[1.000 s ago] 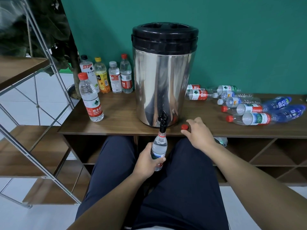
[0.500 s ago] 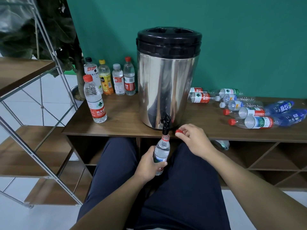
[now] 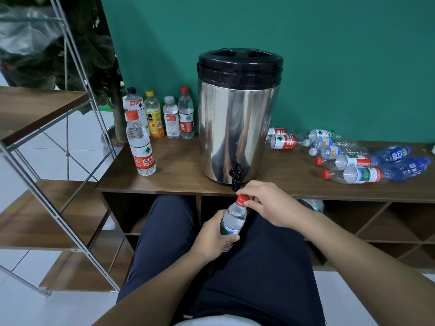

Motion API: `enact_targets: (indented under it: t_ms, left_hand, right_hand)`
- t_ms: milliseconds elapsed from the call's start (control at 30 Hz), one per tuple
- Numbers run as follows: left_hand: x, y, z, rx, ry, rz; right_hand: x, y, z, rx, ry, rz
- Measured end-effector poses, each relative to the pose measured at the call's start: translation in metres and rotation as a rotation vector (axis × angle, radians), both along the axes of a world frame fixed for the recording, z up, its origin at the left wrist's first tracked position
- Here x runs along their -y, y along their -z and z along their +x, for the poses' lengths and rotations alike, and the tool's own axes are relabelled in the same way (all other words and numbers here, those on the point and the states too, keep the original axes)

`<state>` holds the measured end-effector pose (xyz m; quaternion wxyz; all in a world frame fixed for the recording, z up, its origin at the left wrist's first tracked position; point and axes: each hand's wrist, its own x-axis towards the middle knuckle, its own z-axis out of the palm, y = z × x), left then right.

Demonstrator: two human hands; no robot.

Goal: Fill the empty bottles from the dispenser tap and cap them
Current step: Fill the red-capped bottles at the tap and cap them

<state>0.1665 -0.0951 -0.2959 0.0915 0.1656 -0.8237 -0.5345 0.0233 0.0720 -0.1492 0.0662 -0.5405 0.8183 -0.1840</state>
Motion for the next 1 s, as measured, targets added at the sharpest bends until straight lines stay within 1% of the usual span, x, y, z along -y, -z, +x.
enact_targets:
  t_ms: [167,333,467,533,633,733,900,1000]
  left_hand:
    - [0.003,-0.018,0.010,-0.054,0.032,0.024]
    - [0.018,-0.045,0.024,-0.101,0.119,0.090]
    - [0.041,-0.074,0.037,-0.103,0.236,0.135]
    - [0.052,-0.087,0.043,-0.111,0.261,0.142]
    - [0.066,-0.102,0.048,-0.145,0.216,0.135]
    - [0.079,-0.112,0.052,-0.184,0.113,0.071]
    - [0.096,-0.122,0.060,-0.189,-0.056,-0.074]
    - [0.104,-0.125,0.060,-0.190,-0.157,-0.105]
  right_hand:
    - [0.004,-0.031,0.005,-0.224,-0.182,0.106]
    - [0.022,-0.064,0.013,-0.451,-0.385,0.141]
    - [0.037,-0.099,0.022,-0.520,-0.499,0.137]
    - [0.045,-0.117,0.027,-0.495,-0.524,0.152]
    - [0.061,-0.141,0.033,-0.489,-0.487,0.189]
    - [0.081,-0.154,0.041,-0.512,-0.411,0.229]
    - [0.115,-0.158,0.053,-0.516,-0.265,0.240]
    - [0.137,-0.155,0.058,-0.580,-0.160,0.215]
